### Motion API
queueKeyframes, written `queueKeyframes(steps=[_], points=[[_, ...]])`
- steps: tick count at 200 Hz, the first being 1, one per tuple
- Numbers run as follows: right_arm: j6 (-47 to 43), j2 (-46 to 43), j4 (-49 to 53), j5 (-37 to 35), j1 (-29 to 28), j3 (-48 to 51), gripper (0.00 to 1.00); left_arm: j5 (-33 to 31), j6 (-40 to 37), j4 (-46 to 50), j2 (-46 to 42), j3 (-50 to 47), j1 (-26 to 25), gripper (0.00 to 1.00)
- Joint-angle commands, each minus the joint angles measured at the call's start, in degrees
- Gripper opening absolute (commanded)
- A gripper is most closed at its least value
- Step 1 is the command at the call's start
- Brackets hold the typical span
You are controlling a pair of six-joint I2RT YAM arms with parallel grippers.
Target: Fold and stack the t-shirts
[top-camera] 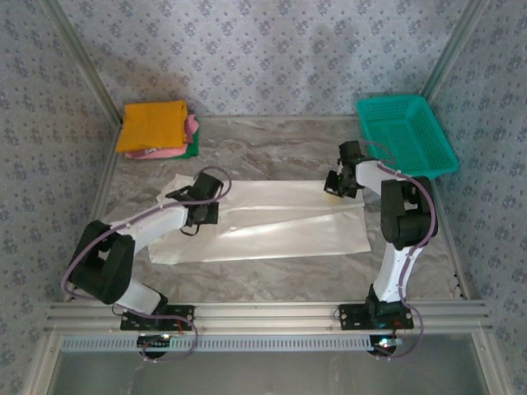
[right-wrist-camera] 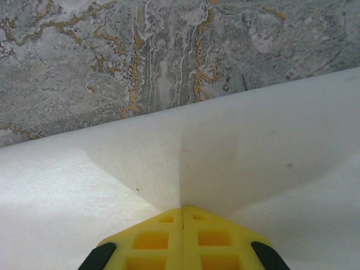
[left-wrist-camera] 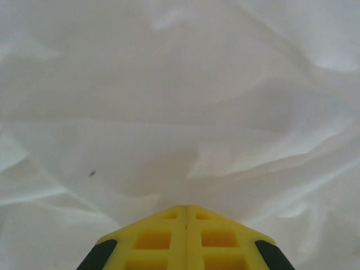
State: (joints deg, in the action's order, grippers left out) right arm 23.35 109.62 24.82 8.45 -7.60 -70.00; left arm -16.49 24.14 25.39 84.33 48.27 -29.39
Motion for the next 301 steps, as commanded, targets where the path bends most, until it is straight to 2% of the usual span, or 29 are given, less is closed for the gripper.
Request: queueKeyframes(steps=[1, 5, 11, 25, 51, 57, 63, 69, 80, 91, 111, 123, 158, 263, 281, 301], points=[[0.17, 1.29, 0.61, -0.29, 0.66, -0.27, 0.0, -5.66, 5.91, -1.02, -1.91, -1.6, -0.36, 0.24], [0.13, 1.29, 0.66, -0.35, 0.7, -0.36, 0.01, -6.07, 5.92, -0.85, -2.09, -1.6, -0.73, 0.3], [0.1, 1.26, 0.8, -0.3, 0.74, -0.47, 0.0, -7.35, 5.9, -0.21, -2.53, -1.52, -1.36, 0.33], [0.02, 1.04, 1.11, -0.37, 0.98, -0.58, 0.0, -11.91, 6.39, 1.17, -4.86, -1.25, -3.43, 0.33], [-0.26, 0.77, 1.33, -1.06, 1.09, -0.75, 0.0, -12.34, 5.28, -1.68, -13.79, -1.6, -3.88, 0.34], [-0.28, 0.7, 1.46, -1.06, 1.09, -0.84, 0.0, -11.9, 3.66, -3.94, -15.77, -2.3, -3.76, 0.4], [-0.25, 0.53, 1.42, -1.0, 1.09, -0.82, 0.0, -11.83, 3.21, -5.26, -17.23, -2.72, -3.23, 0.53], [-0.19, 0.3, 1.26, -0.66, 1.05, -0.76, 0.01, -9.97, 3.2, -5.68, -17.63, -2.63, -1.55, 0.61], [-0.27, 0.06, 1.11, -0.34, 0.7, -0.88, 0.02, -0.88, 2.73, -5.87, -16.37, -1.52, 3.72, 0.59], [-0.56, 0.06, 1.44, -0.33, 0.36, -1.35, 0.03, 3.78, 3.94, -4.65, -13.4, 0.09, 8.5, 0.58], [-0.74, -0.02, 1.62, -0.27, -0.19, -1.76, 0.05, 10.02, 4.37, -4.53, -7.24, 2.55, 14.46, 0.69], [-0.84, -0.05, 1.84, -0.1, -0.45, -2.05, 0.06, 11.92, 5.02, -3.83, -3.97, 4.68, 16.26, 0.69], [-0.96, -0.29, 2.08, -0.15, -0.74, -1.98, 0.07, 12.39, 5.51, -4.78, 0.54, 7.26, 17.06, 0.71], [-1.97, 0.49, 2.25, 0.43, -0.14, -2.84, 0.07, 11.82, 6.49, -7.58, 7.02, 4.2, 17.36, 0.69], [-2.0, 0.74, 2.43, 0.65, 0.02, -2.87, 0.07, 11.33, 6.12, -7.93, 8.42, 4.67, 17.17, 0.64], [-2.11, 0.72, 2.55, 0.7, 0.04, -2.81, 0.07, 10.78, 5.68, -8.51, 9.18, 5.15, 16.83, 0.46]])
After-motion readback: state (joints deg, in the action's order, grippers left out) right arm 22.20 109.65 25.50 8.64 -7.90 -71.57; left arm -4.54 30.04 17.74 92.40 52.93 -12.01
